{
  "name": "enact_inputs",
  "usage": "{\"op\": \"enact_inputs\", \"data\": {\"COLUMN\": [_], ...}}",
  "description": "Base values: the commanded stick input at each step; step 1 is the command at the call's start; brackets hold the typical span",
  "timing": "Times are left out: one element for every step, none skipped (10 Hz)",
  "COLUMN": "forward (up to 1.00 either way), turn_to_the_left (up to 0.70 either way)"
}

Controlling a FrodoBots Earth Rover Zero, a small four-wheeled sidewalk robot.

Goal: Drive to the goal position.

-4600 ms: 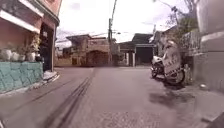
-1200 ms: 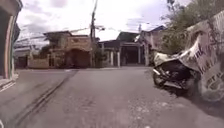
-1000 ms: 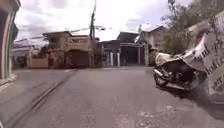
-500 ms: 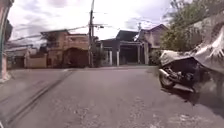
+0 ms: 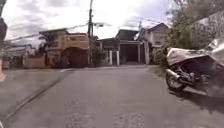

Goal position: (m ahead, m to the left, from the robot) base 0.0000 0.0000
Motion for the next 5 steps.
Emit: {"op": "enact_inputs", "data": {"forward": [0.7, 0.7, 0.7, 0.7, 0.7], "turn_to_the_left": [-0.33, -0.23, -0.11, 0.01, 0.01]}}
